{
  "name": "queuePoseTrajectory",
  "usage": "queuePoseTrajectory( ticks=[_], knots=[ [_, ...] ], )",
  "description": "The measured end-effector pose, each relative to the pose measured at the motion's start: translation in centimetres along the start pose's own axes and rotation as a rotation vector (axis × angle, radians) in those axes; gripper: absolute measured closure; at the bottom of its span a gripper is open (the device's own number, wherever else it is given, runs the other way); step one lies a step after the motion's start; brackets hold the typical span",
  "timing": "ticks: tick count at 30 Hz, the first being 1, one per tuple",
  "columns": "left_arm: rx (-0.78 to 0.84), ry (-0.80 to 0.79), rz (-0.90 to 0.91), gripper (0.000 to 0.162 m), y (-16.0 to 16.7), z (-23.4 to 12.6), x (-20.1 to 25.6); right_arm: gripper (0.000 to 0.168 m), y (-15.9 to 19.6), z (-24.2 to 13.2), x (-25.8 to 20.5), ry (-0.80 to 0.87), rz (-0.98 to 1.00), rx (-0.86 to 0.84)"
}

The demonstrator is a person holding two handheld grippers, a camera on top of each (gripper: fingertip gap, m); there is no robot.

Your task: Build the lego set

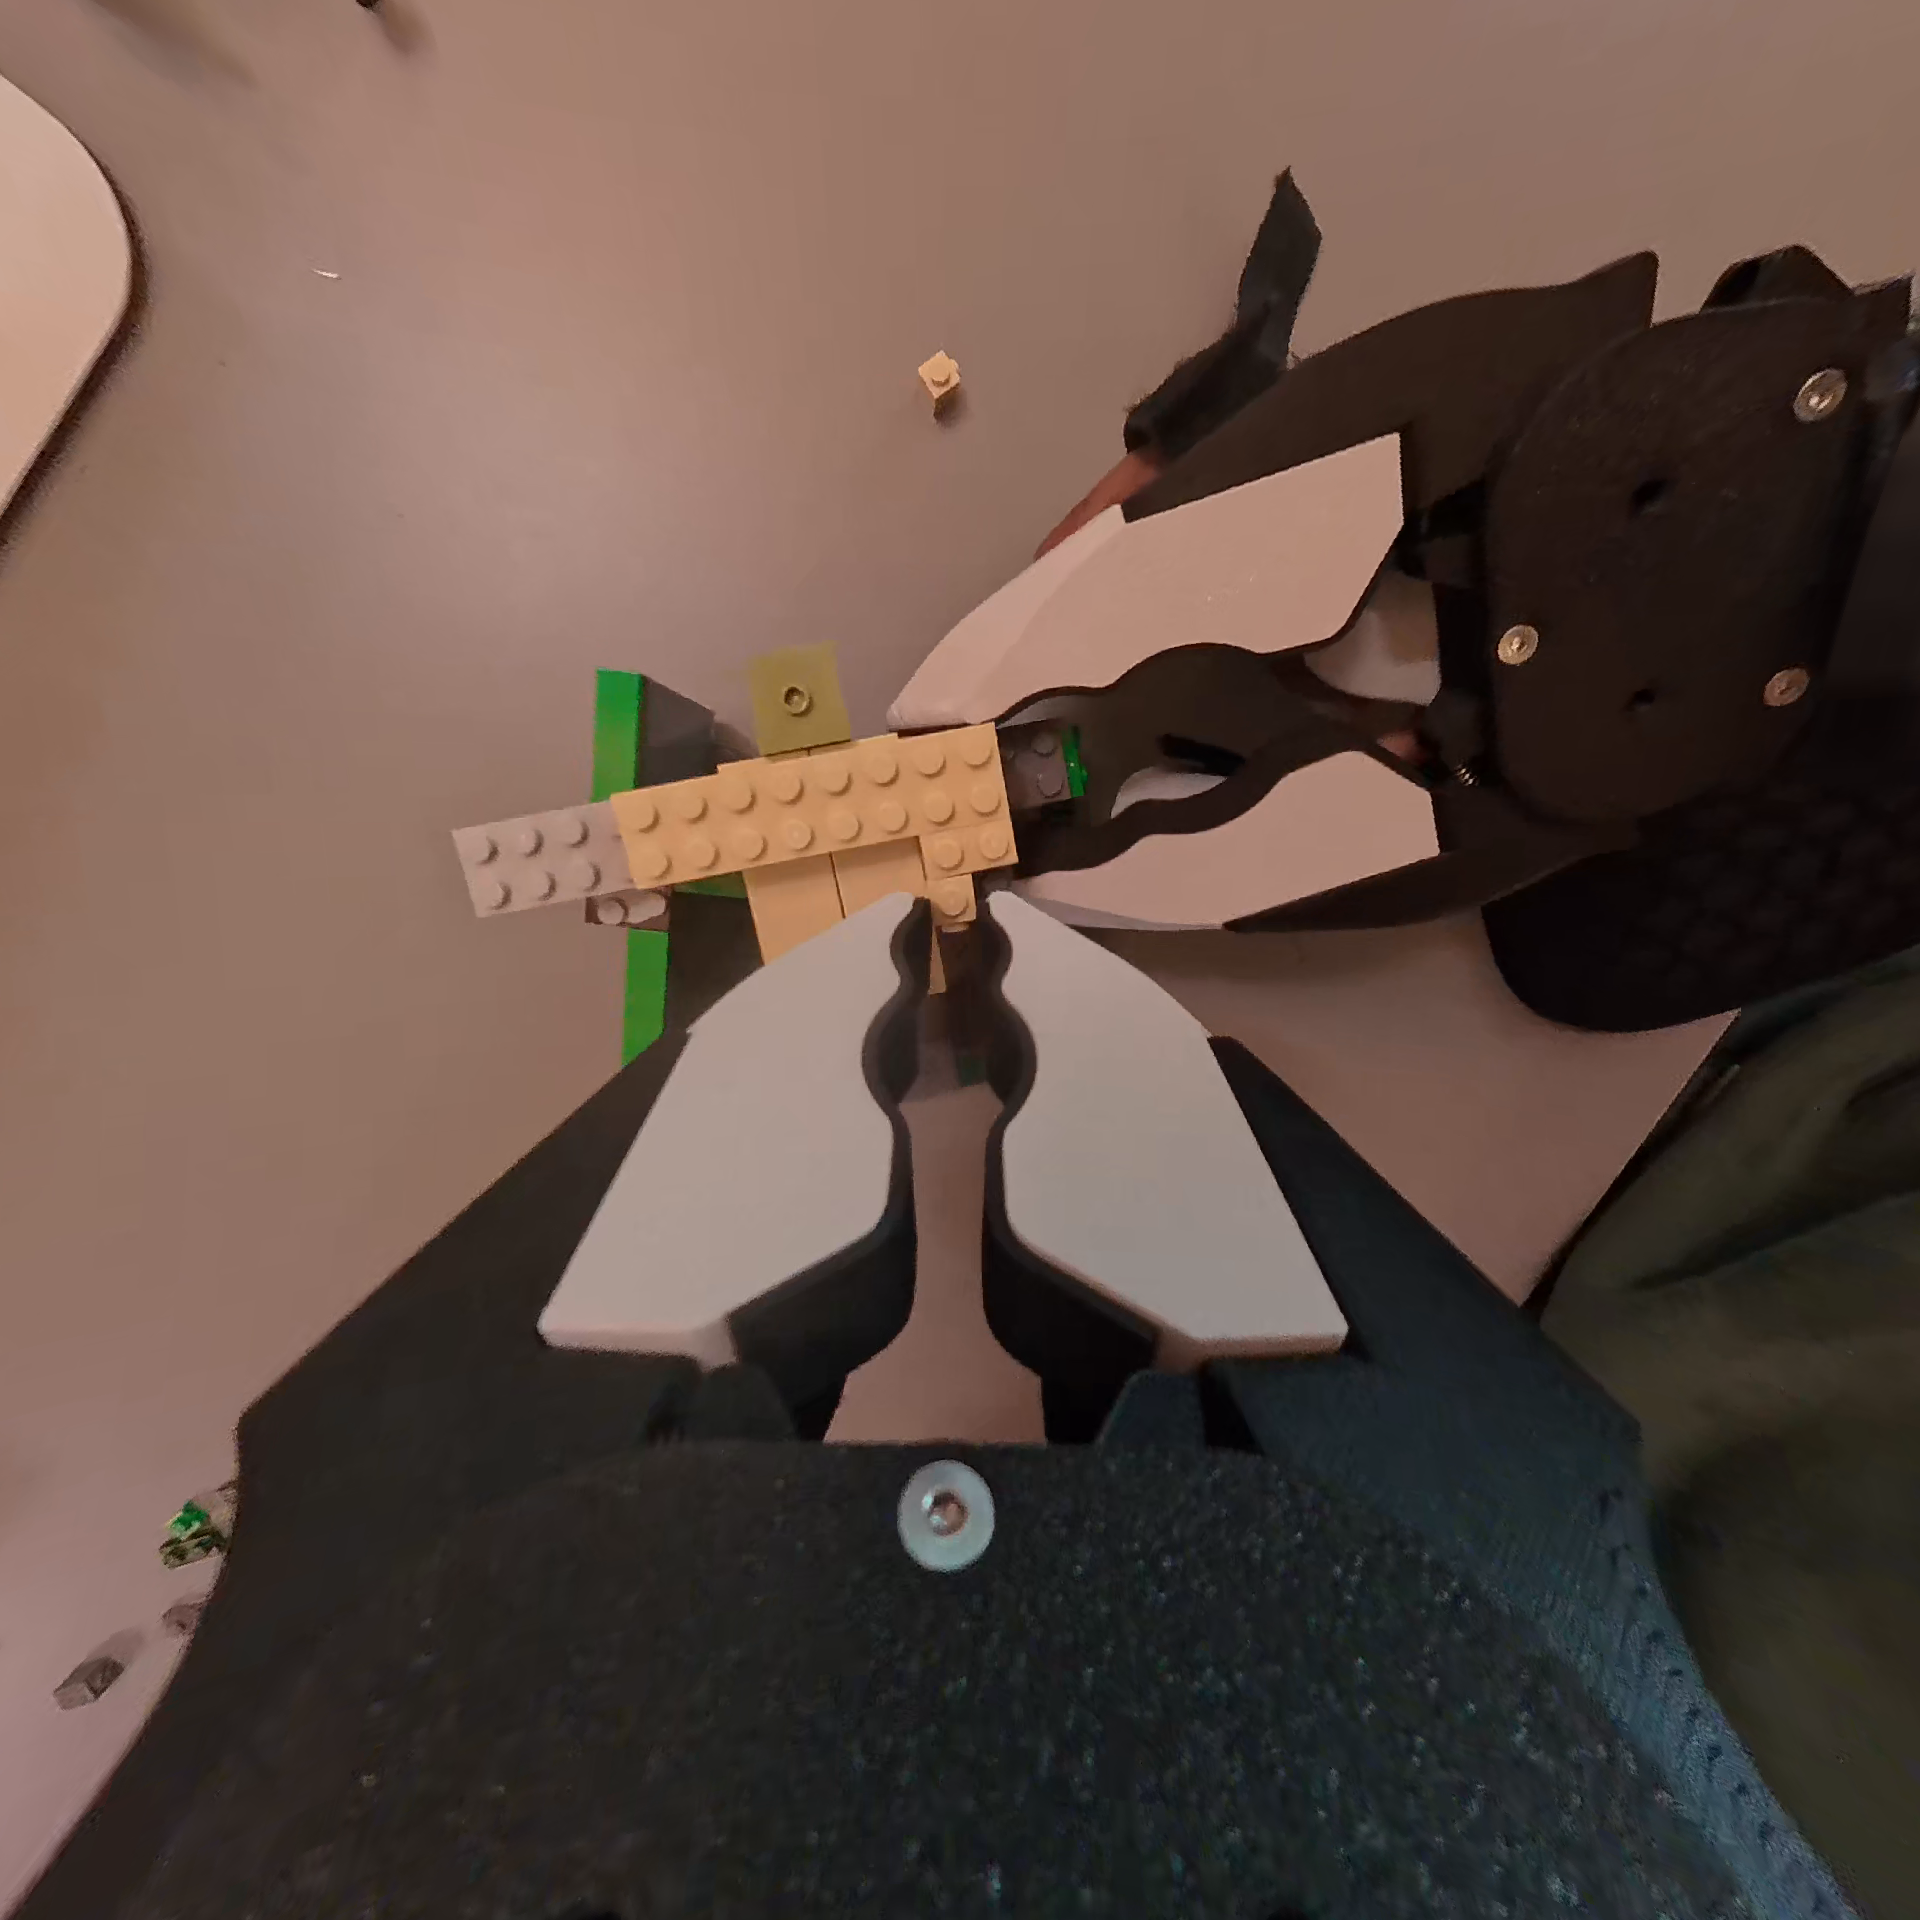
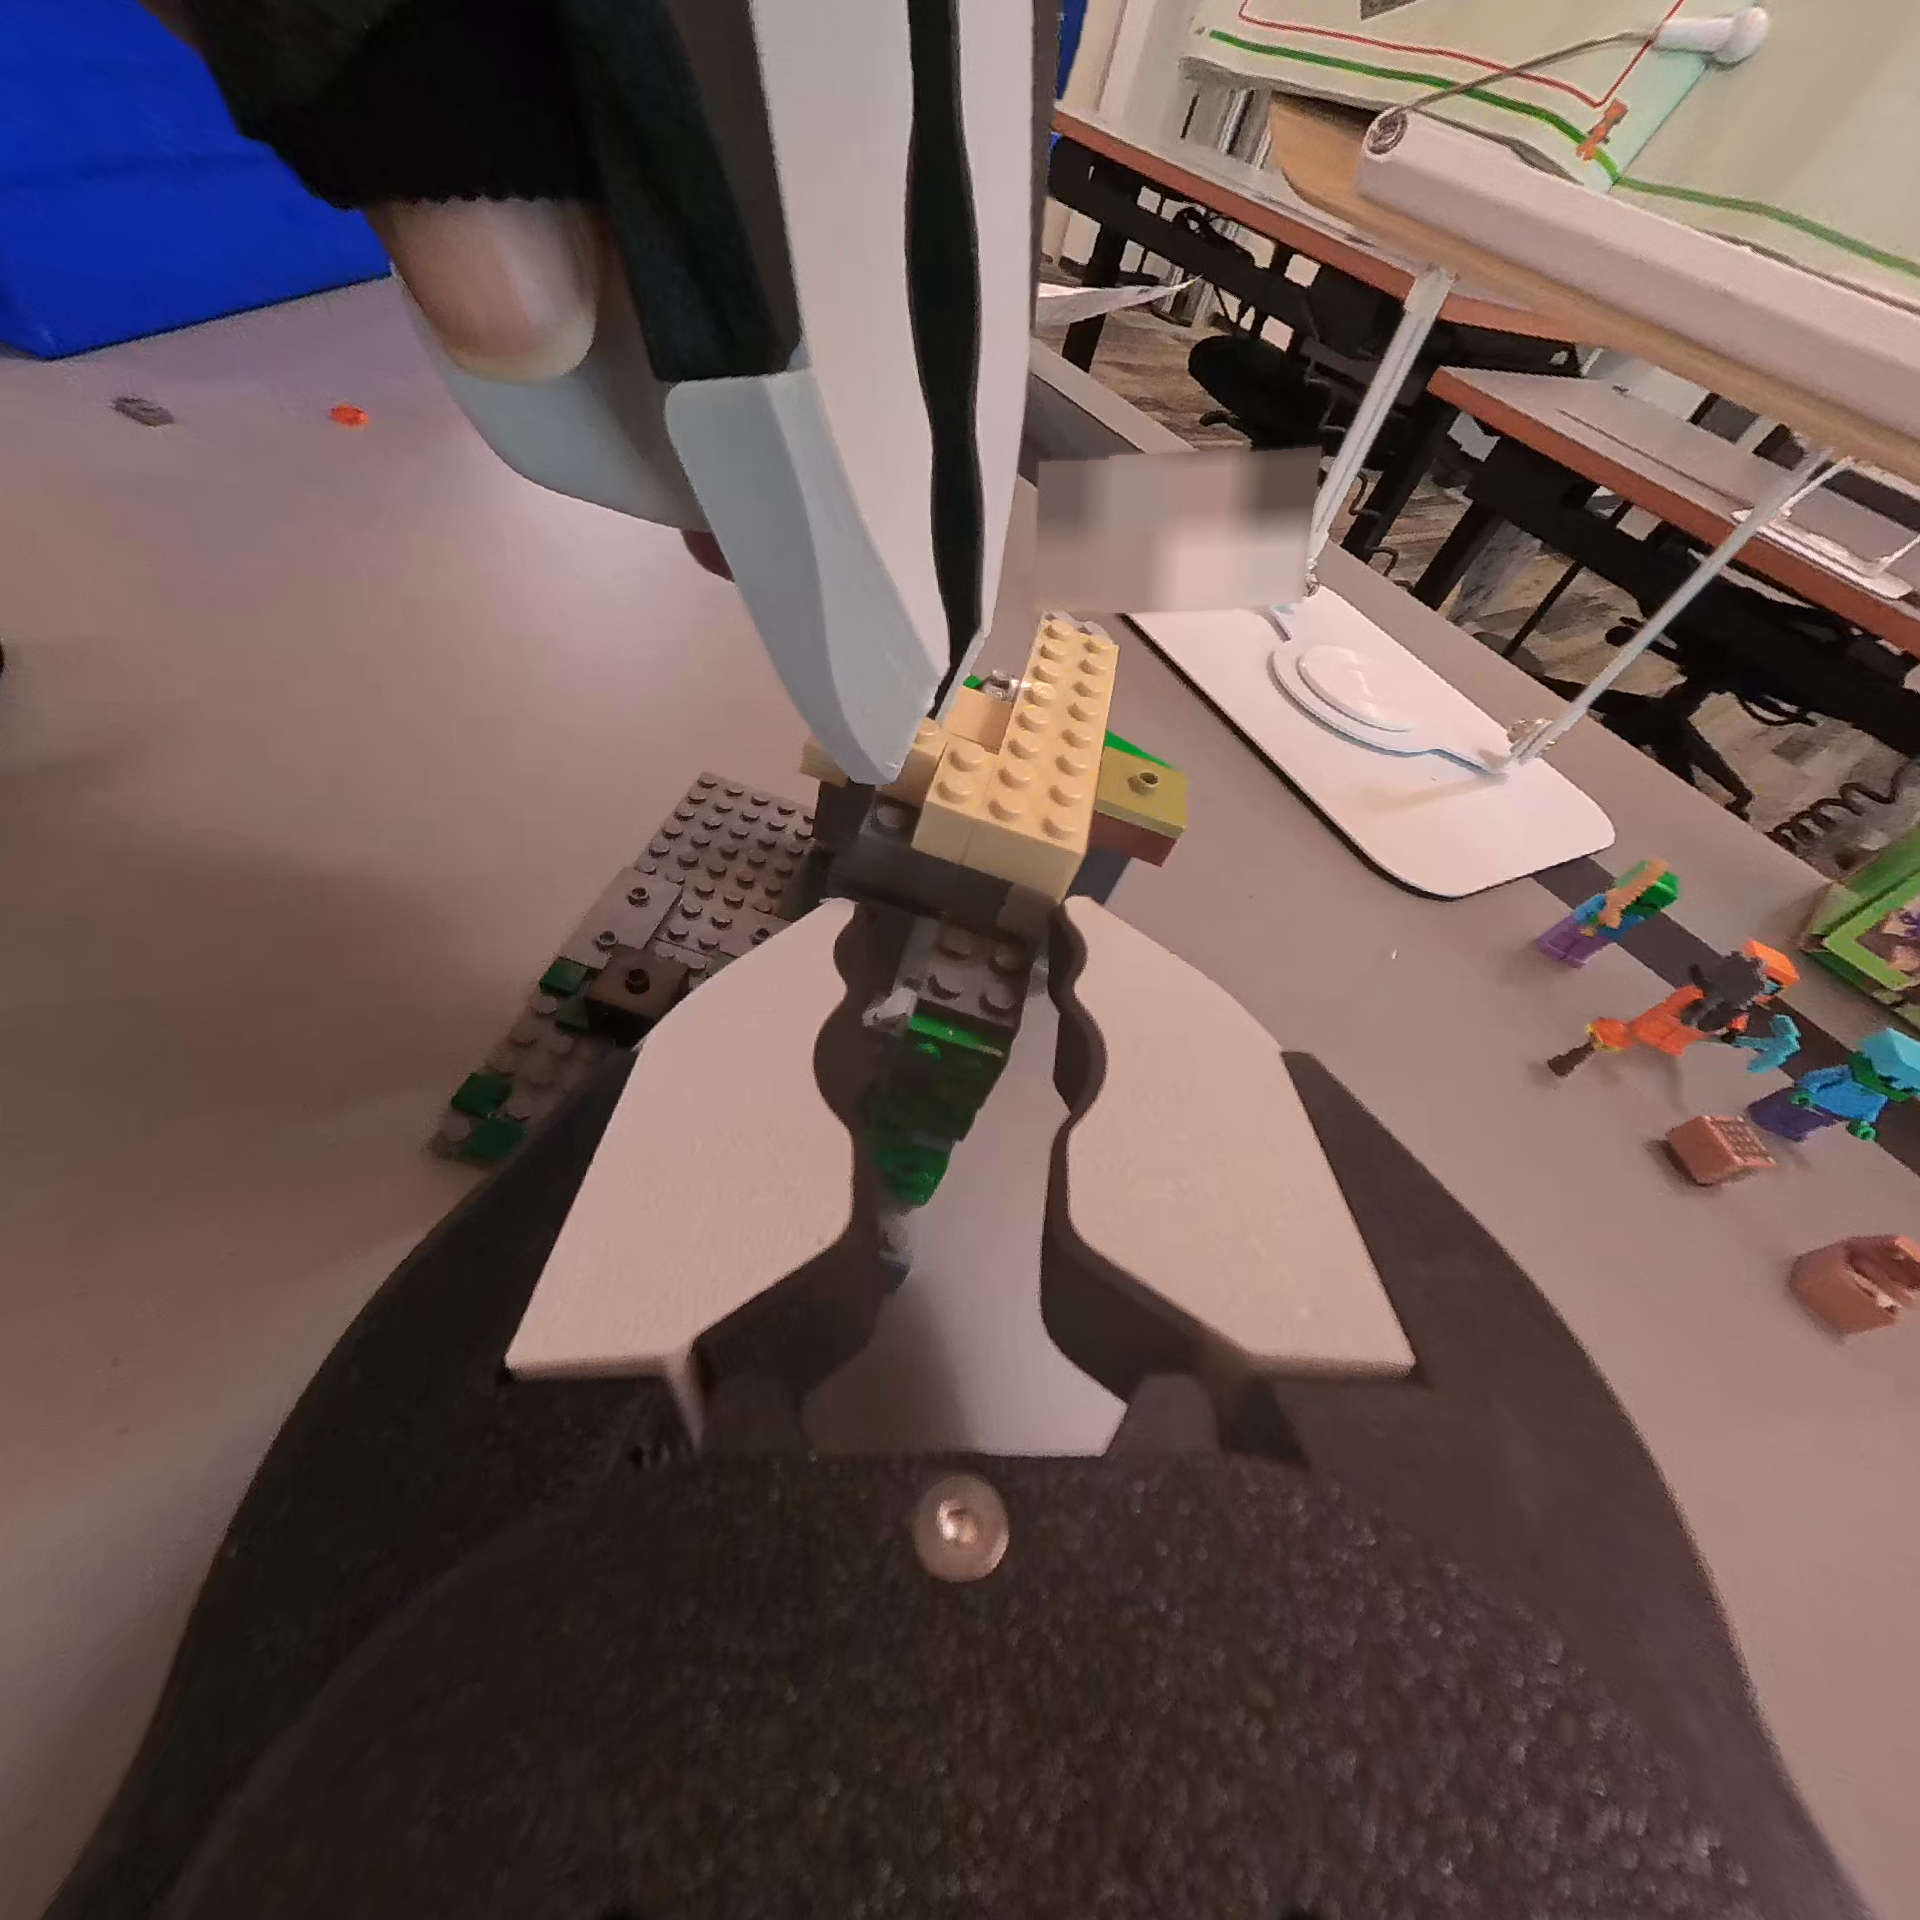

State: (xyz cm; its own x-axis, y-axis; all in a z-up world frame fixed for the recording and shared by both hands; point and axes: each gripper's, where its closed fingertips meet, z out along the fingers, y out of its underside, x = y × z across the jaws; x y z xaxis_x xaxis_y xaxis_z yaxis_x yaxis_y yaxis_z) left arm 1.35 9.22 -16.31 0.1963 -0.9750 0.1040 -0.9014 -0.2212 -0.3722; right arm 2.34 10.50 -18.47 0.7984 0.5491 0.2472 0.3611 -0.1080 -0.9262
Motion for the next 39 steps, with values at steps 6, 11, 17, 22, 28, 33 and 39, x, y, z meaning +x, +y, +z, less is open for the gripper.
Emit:
queuePoseTrajectory(
  ticks=[6,11,17,22,28,33,39],
  knots=[
    [0.013,0.002,-0.041,0.155,-0.11,0.06,-0.33,0.137,-0.1,0.5,0.38,0.0,-0.025,0.049],
    [0.019,-0.009,-0.053,0.154,-0.07,0.15,-0.36,0.141,-0.1,0.42,0.45,0.019,-0.031,0.048],
    [0.005,-0.011,-0.064,0.154,0.19,0.27,-0.49,0.144,-0.15,0.37,0.36,0.032,-0.033,0.04],
    [-0.02,-0.017,-0.052,0.154,0.24,0.38,-0.51,0.144,-0.13,0.37,0.35,0.032,-0.023,0.036],
    [-0.052,-0.039,-0.046,0.154,0.34,0.41,-0.5,0.144,-0.11,0.38,0.31,0.035,-0.023,0.03],
    [-0.064,-0.05,-0.041,0.154,0.24,0.38,-0.53,0.144,-0.09,0.39,0.34,0.026,-0.009,0.032],
    [-0.077,-0.039,-0.011,0.148,0.23,0.15,-0.25,0.144,-0.16,0.42,0.27,0.013,-0.004,0.045]
  ],
)
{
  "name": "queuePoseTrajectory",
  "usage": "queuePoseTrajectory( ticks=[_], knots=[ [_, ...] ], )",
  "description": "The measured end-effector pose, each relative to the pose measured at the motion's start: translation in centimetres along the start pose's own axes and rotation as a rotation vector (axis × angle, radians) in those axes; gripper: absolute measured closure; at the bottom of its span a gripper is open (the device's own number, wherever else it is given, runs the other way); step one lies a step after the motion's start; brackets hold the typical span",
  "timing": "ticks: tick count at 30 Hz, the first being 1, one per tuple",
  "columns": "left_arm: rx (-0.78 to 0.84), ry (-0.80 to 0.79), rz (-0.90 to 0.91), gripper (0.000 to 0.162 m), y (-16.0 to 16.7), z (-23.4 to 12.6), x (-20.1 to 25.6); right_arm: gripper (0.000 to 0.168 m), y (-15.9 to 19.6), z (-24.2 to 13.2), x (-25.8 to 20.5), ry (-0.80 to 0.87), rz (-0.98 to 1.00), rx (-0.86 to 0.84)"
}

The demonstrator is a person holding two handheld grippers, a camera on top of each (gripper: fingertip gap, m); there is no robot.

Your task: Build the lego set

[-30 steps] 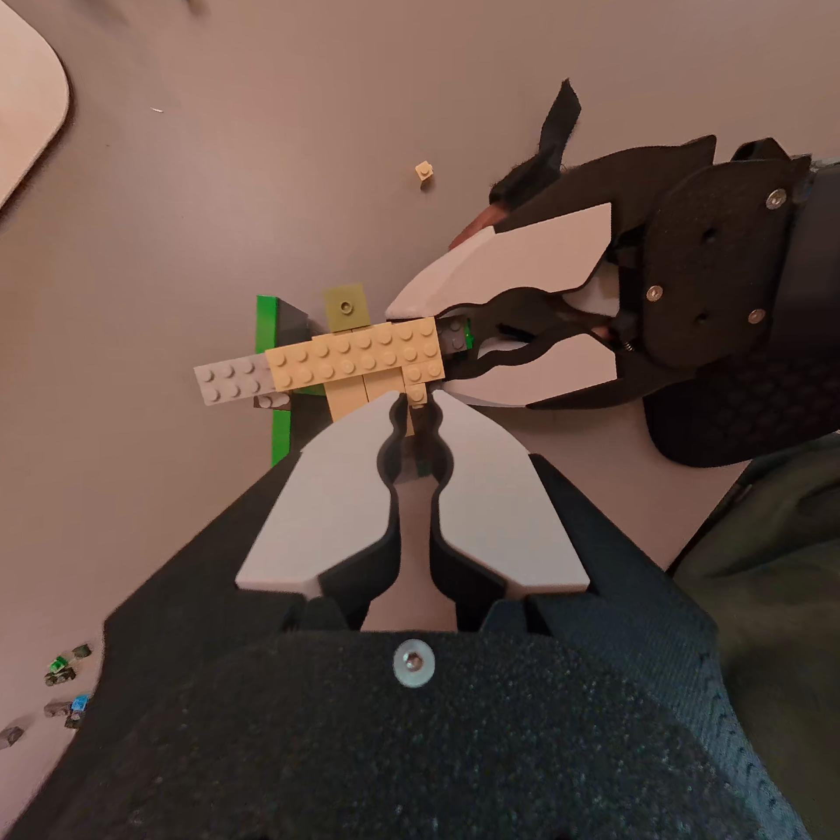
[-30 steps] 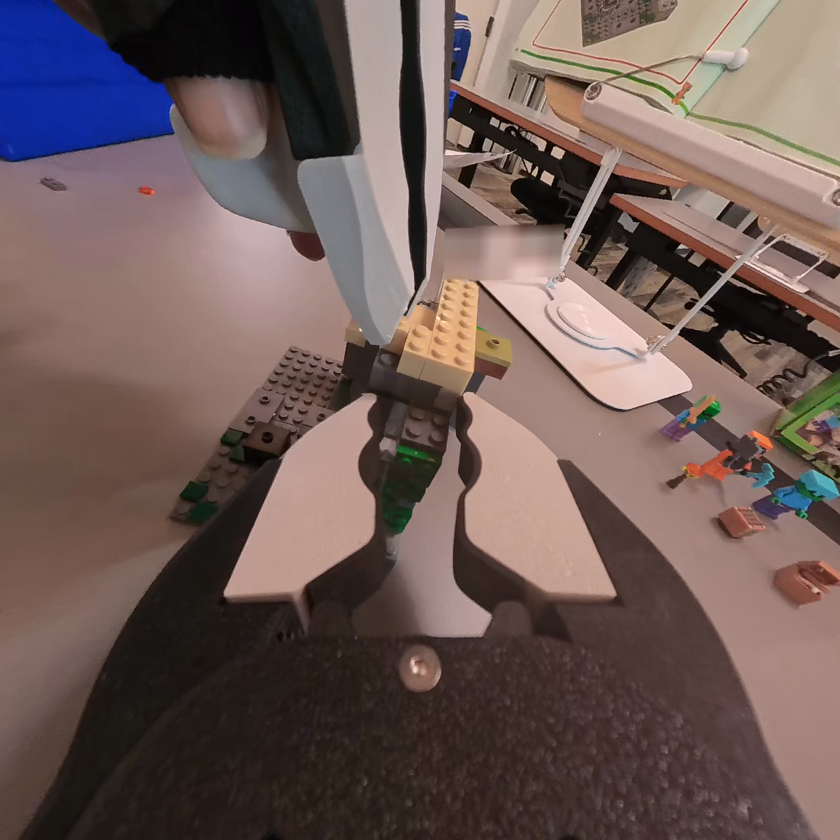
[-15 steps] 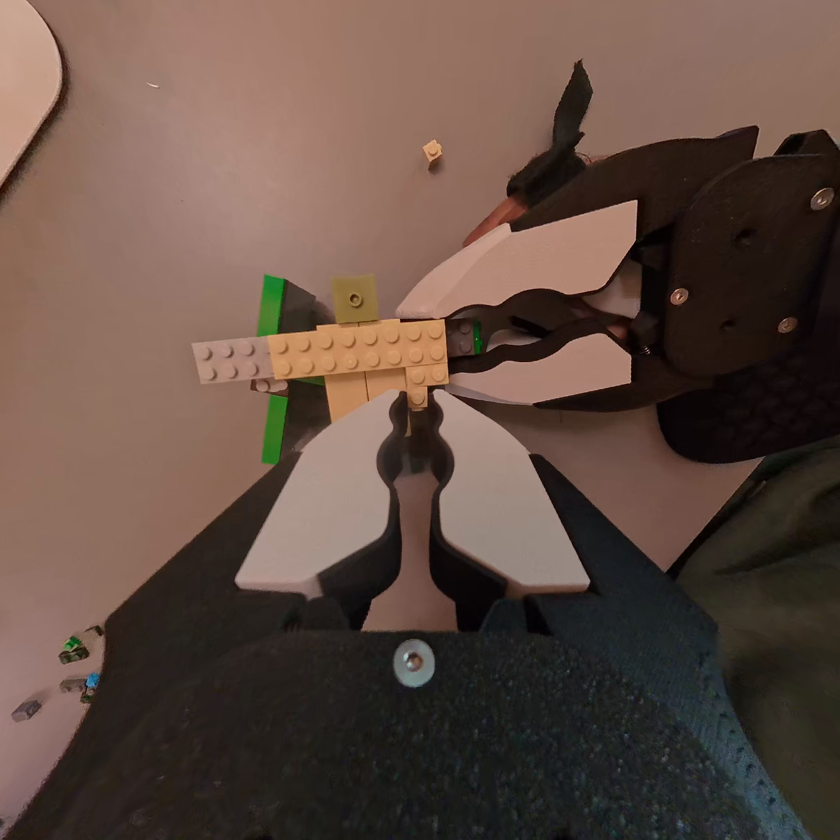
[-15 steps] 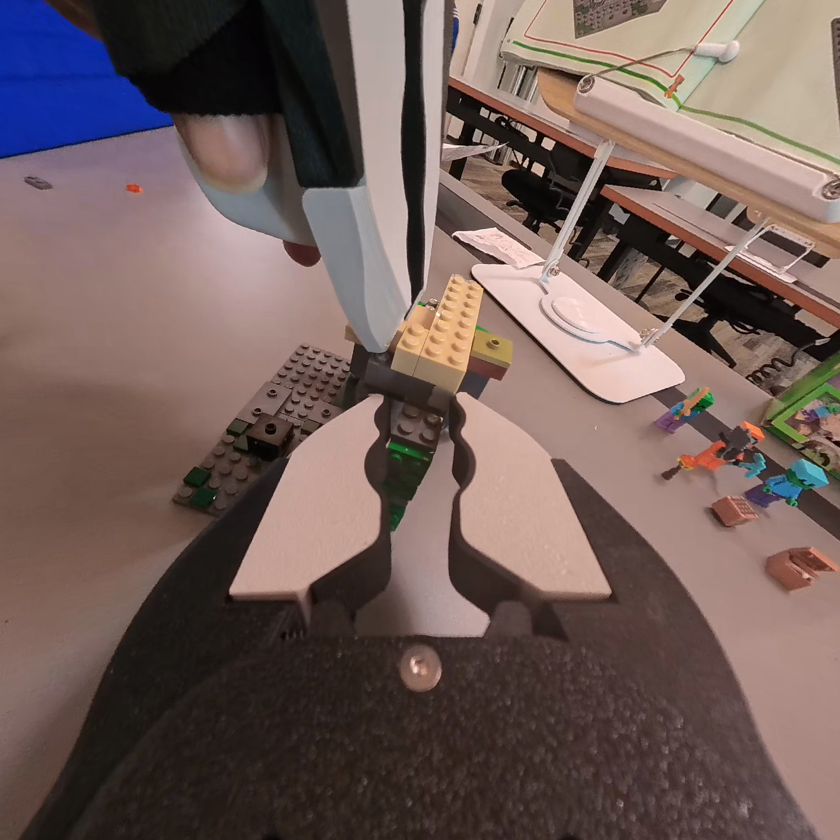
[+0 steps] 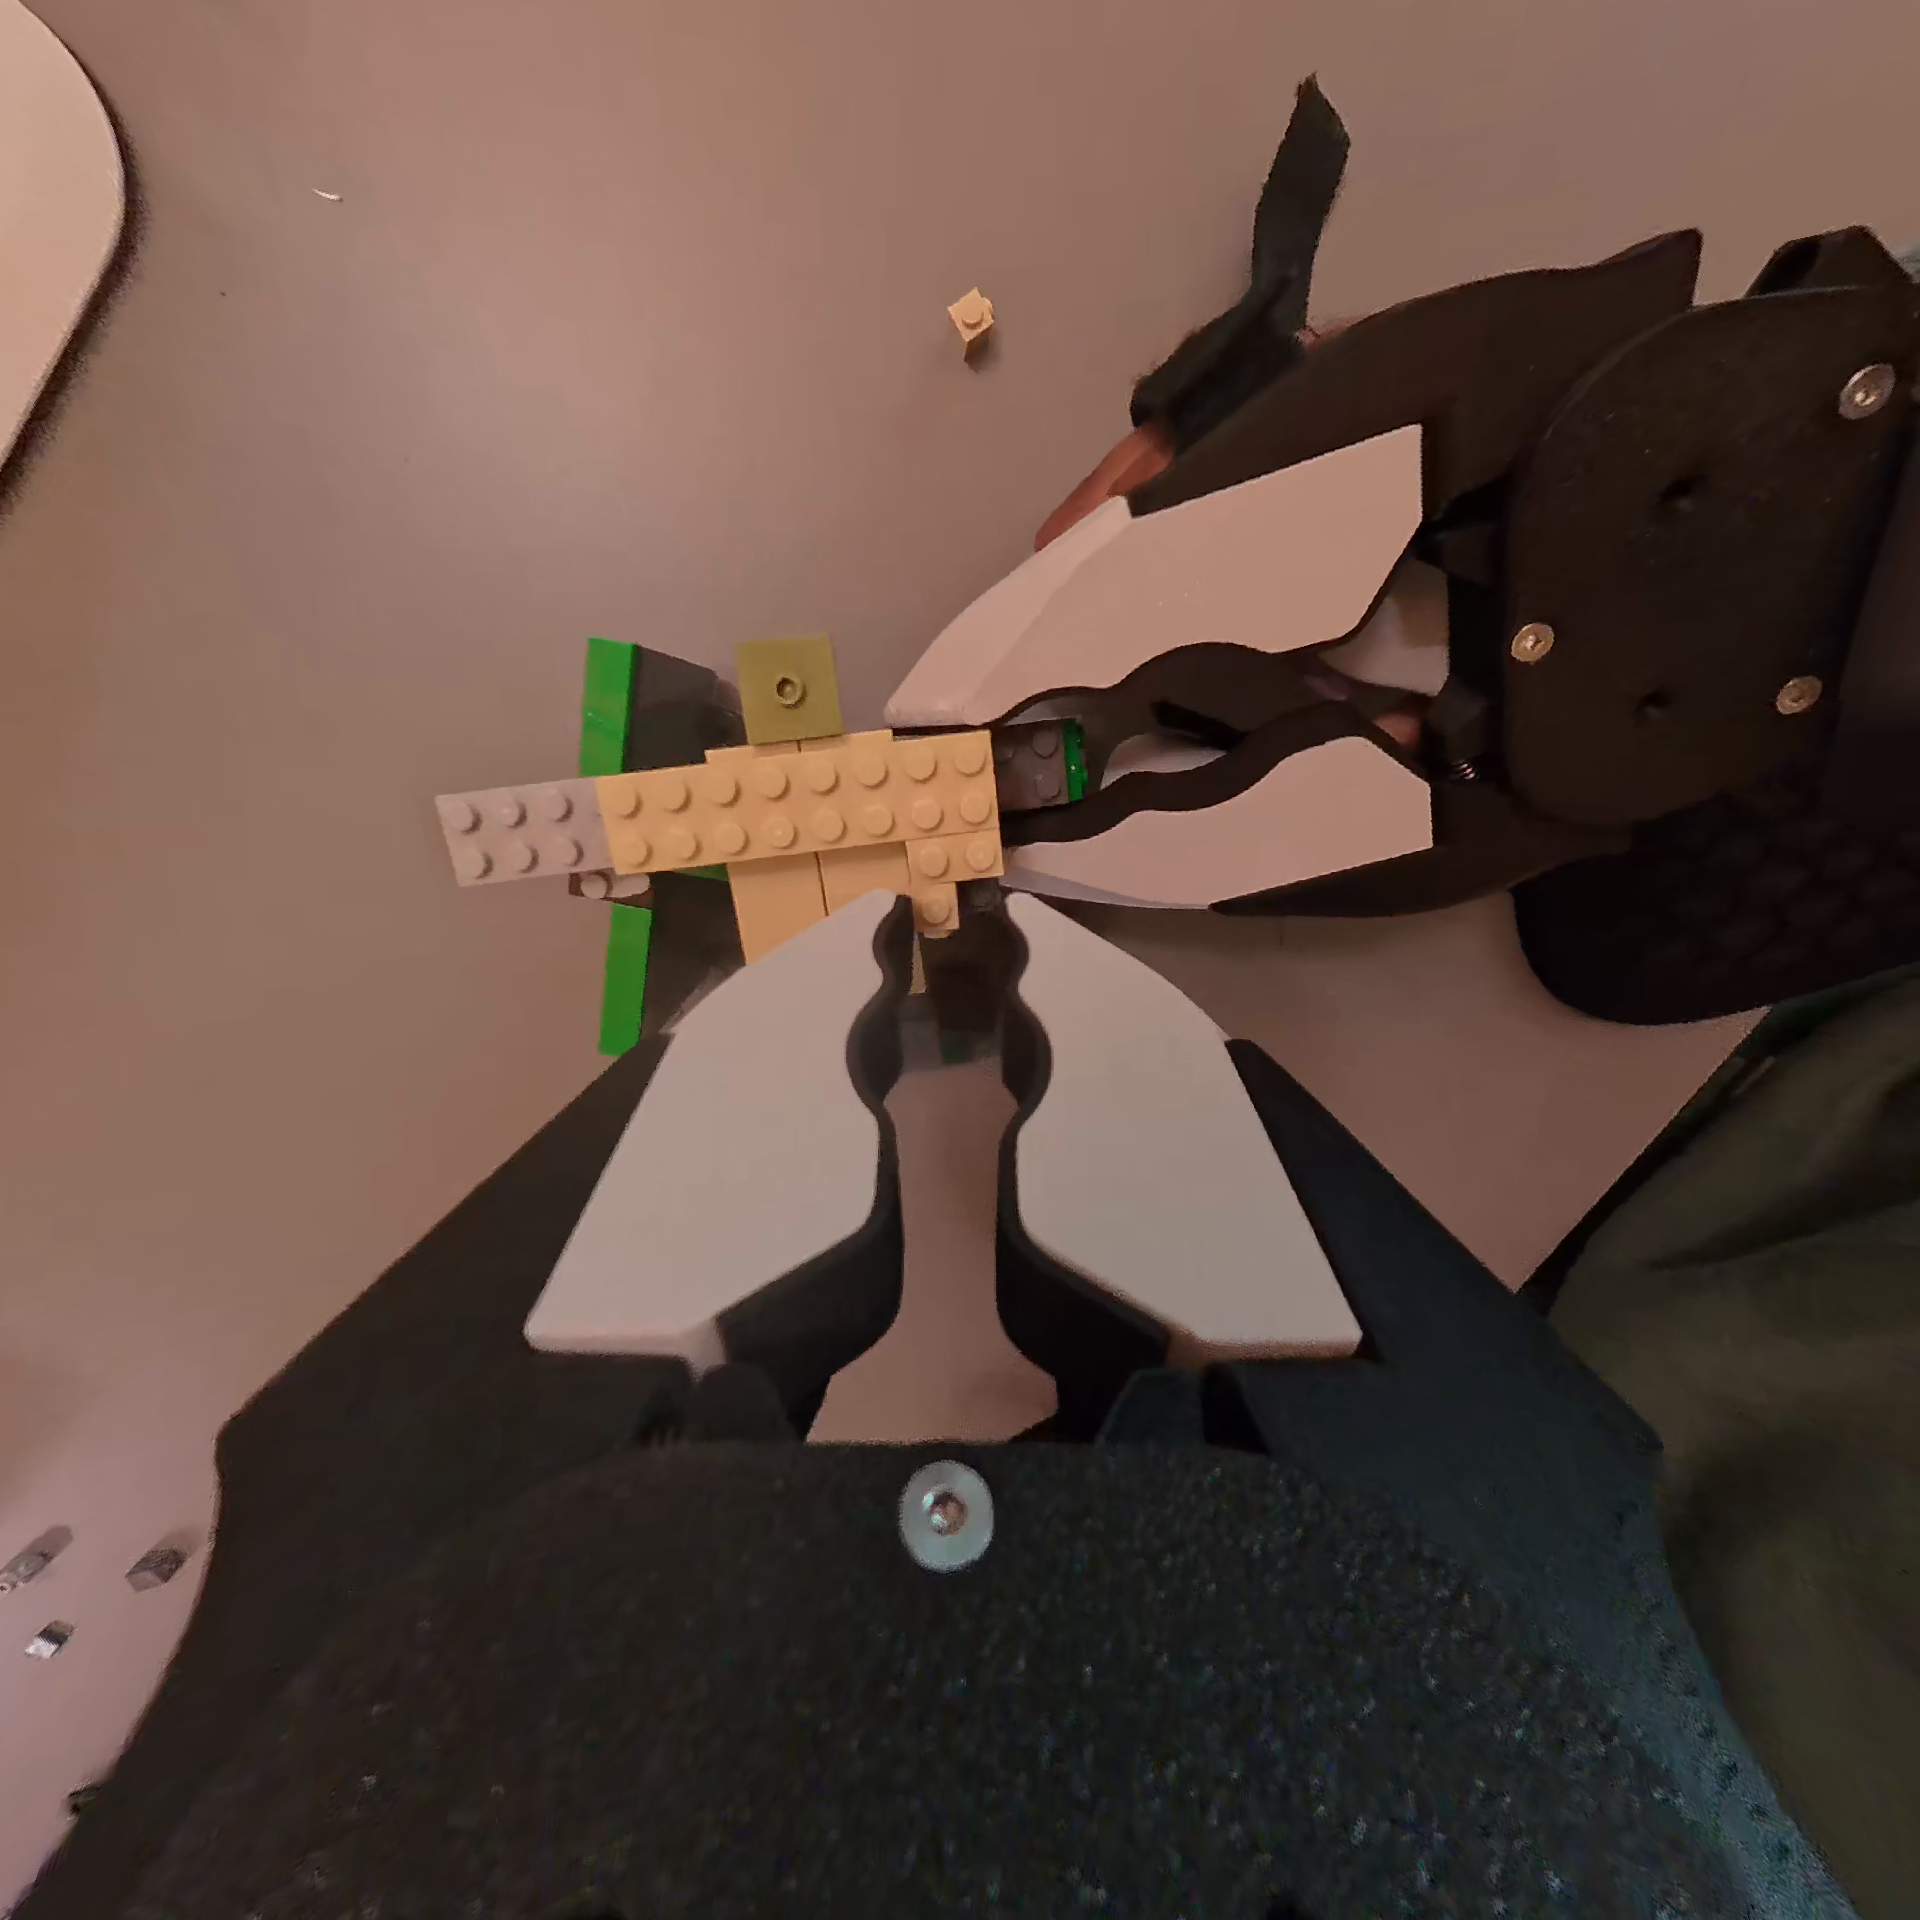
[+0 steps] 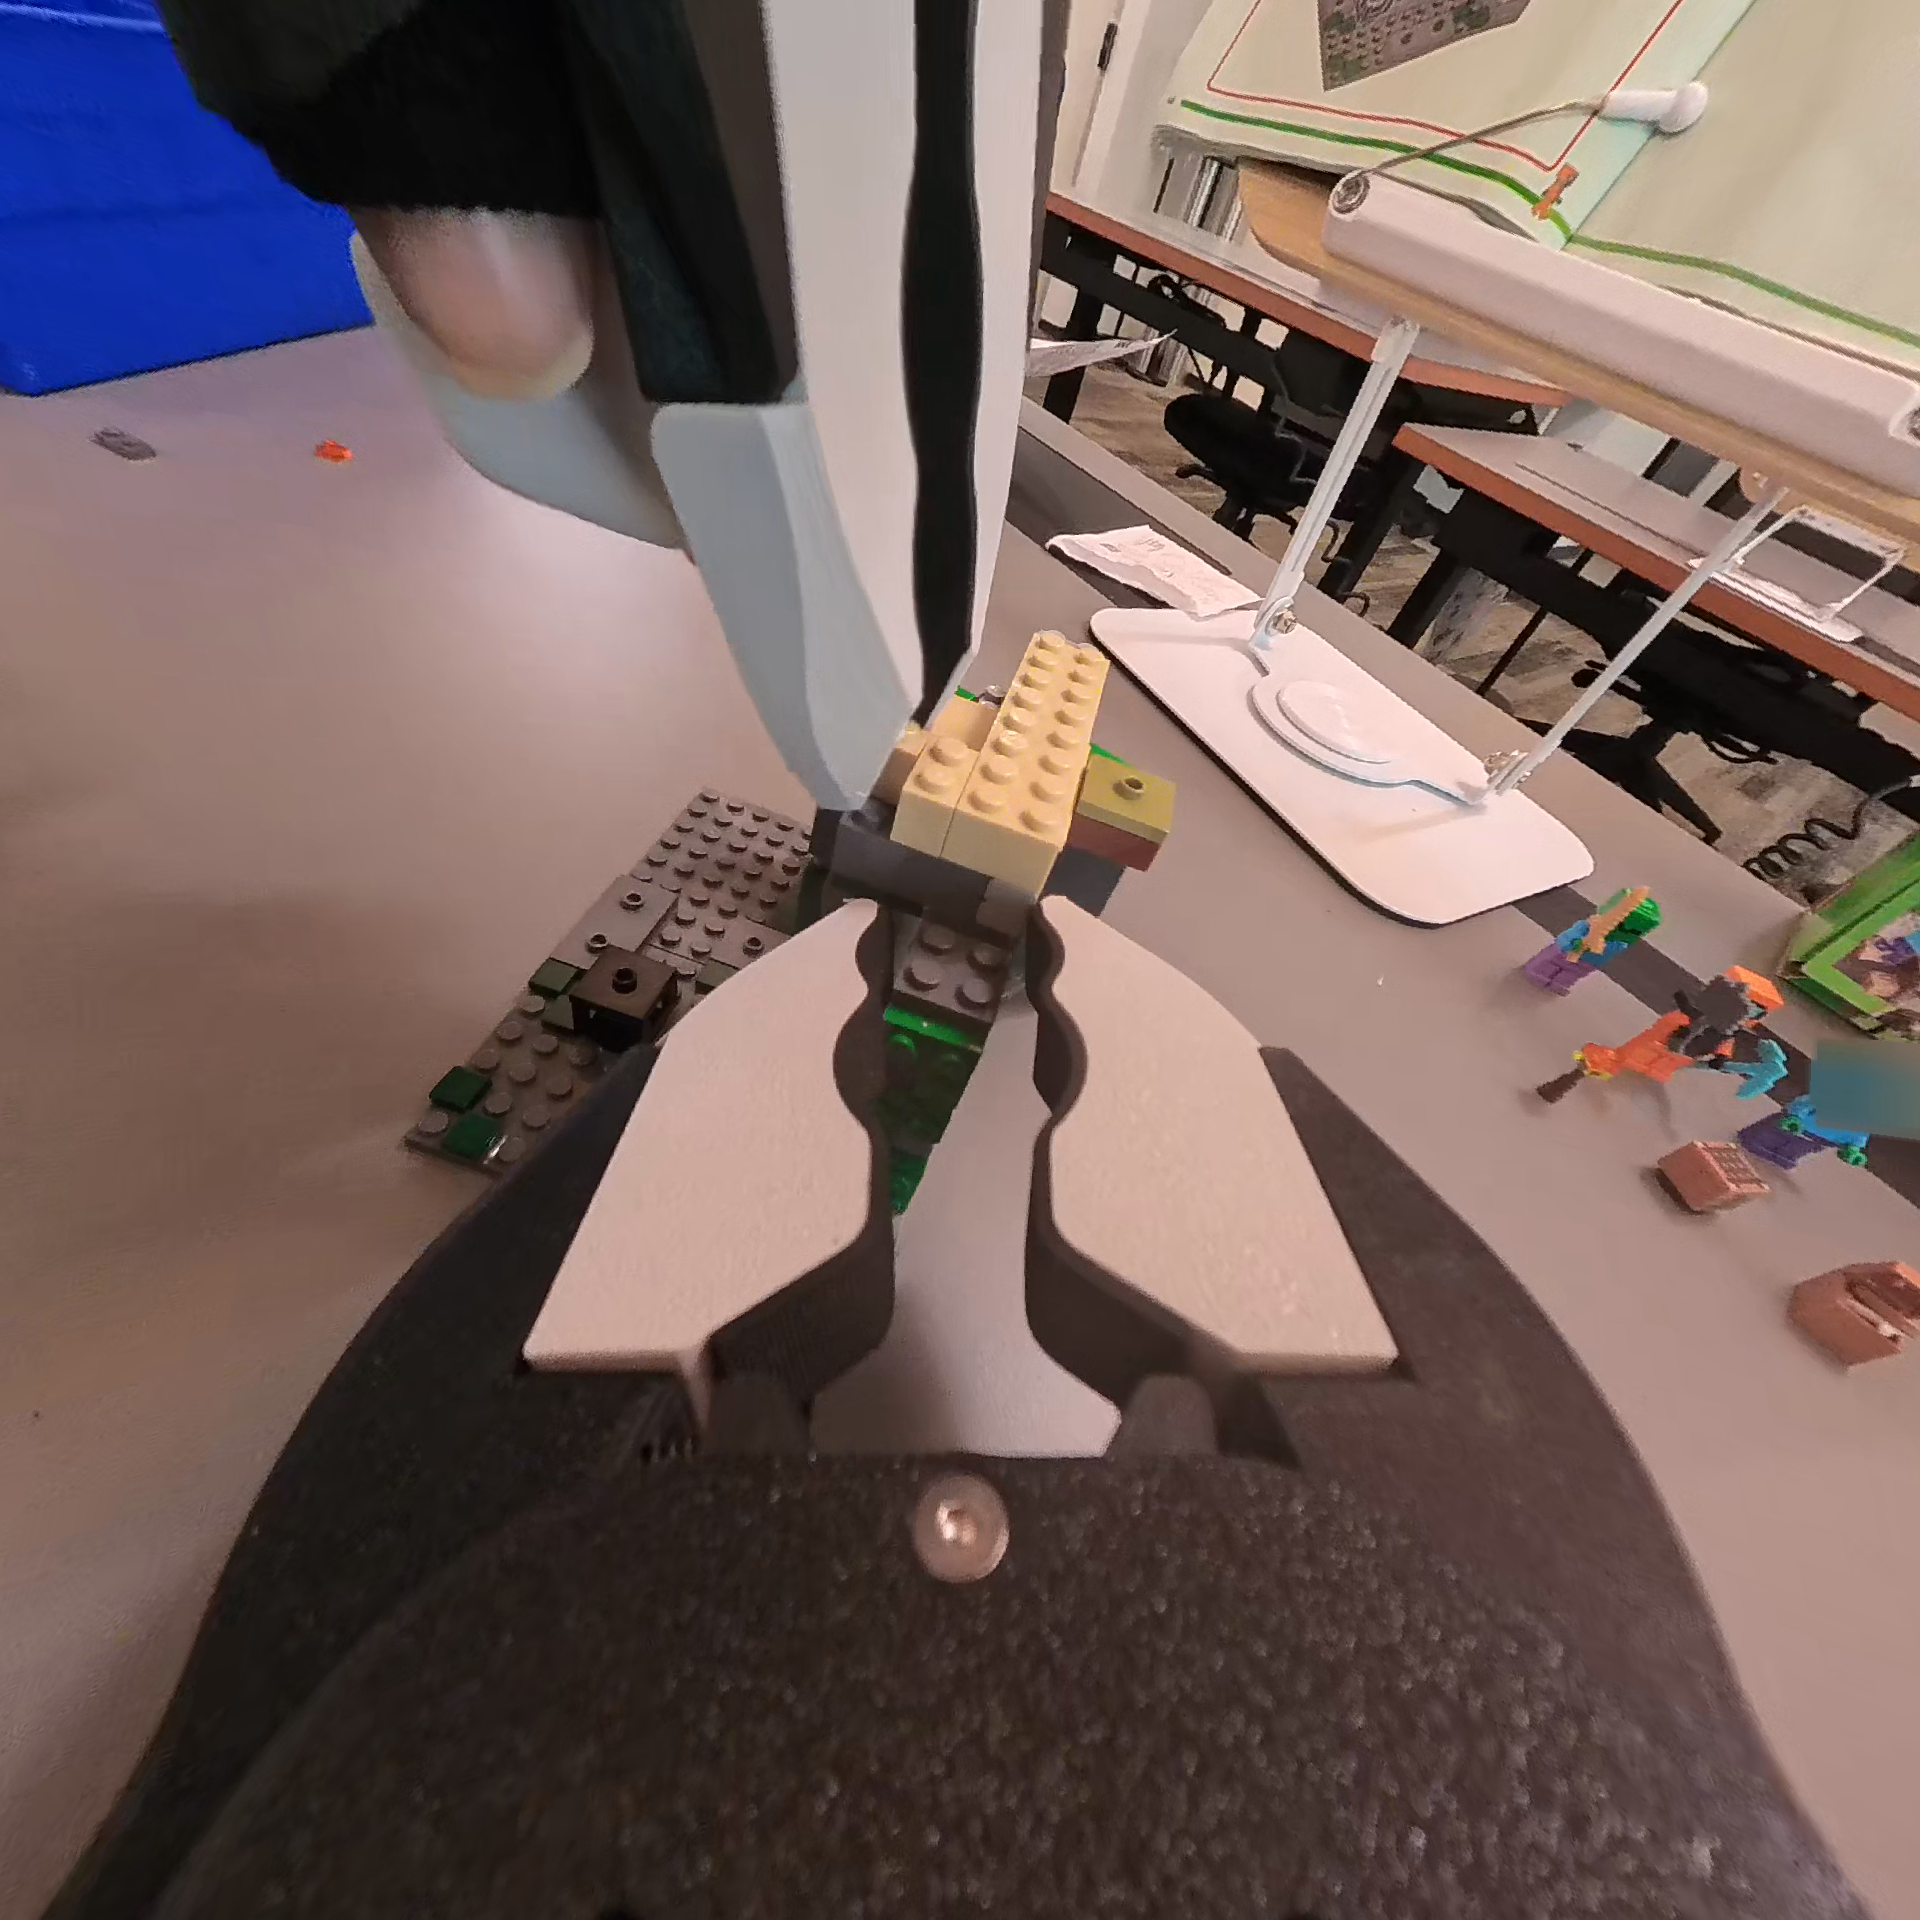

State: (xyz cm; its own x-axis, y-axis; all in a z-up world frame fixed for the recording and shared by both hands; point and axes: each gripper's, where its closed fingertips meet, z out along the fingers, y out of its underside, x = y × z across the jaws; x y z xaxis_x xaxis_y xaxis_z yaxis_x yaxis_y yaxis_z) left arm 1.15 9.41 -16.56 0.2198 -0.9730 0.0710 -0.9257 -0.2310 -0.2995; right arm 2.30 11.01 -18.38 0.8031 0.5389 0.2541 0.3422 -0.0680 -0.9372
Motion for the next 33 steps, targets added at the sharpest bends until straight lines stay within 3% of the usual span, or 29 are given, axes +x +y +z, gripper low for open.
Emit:
queuePoseTrajectory(
  ticks=[33],
  knots=[
    [-0.013,-0.027,0.047,0.154,-0.26,-0.28,-0.27,0.145,0.01,0.05,-0.15,-0.024,0.021,-0.002]
  ],
)
